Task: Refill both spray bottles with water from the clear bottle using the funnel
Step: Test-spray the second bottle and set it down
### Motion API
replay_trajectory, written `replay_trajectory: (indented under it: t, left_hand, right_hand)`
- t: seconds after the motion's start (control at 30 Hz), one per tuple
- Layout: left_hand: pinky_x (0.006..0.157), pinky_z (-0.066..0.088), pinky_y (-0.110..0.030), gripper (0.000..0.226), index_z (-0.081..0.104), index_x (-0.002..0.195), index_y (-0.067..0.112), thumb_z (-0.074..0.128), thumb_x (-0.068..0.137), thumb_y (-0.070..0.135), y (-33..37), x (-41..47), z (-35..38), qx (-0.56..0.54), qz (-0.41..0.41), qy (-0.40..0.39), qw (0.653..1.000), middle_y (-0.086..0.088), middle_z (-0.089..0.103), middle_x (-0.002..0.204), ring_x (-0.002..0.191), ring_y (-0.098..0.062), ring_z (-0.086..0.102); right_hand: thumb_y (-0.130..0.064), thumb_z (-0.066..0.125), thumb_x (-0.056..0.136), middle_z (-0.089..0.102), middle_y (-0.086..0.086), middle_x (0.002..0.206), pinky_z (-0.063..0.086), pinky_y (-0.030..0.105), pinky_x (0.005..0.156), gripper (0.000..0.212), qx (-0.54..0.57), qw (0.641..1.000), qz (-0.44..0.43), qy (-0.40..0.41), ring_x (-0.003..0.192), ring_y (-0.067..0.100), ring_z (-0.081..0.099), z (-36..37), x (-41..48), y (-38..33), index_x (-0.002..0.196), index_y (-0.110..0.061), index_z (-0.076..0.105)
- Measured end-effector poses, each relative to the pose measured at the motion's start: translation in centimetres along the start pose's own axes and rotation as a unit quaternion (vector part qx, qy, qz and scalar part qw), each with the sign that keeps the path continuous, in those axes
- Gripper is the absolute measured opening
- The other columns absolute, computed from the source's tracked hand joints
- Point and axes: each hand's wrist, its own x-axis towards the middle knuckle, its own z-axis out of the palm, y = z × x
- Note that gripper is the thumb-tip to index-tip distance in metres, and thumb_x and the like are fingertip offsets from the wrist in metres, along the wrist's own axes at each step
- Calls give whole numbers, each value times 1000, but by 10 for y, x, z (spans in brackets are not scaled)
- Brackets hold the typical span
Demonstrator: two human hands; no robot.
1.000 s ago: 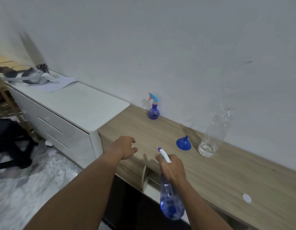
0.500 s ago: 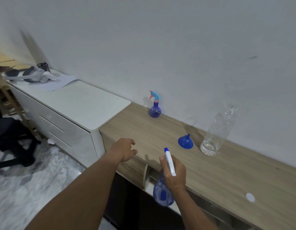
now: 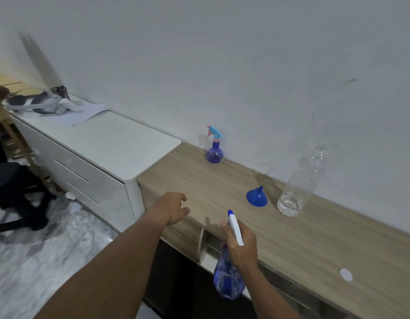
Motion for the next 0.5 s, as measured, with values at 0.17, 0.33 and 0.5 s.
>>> replay_trajectory:
  t: [0.17, 0.33, 0.5]
  left_hand:
    - [98, 46, -29, 54, 52, 140, 20, 62, 93, 45, 0, 0, 2, -3, -2, -2, 1000, -3, 62, 131, 117, -20, 59]
    - [97, 46, -30, 53, 52, 140, 21, 62, 93, 44, 2, 0, 3, -6, -1, -4, 1000, -4, 62, 131, 116, -20, 59]
    - [96, 46, -29, 53, 53, 140, 21, 62, 93, 45, 4, 1, 1, 1, 0, -4, 1000, -3, 63, 130, 116, -19, 60]
  right_hand:
    - [-51, 62, 84, 56, 10, 57, 50, 45, 54, 43, -40, 999, -1, -28, 52, 28, 55, -2, 1, 3, 63, -13, 55]
    - [-36, 63, 93, 50, -3, 52, 40, 26, 48, 40, -88, 989, 56, -107, 43, 8, 48, -3, 8, -1, 61, -15, 50]
    - [-54, 59, 88, 52, -5, 52, 41, 32, 57, 46, -154, 977, 100, -112, 50, 16, 51, -1, 18, -9, 61, -19, 50]
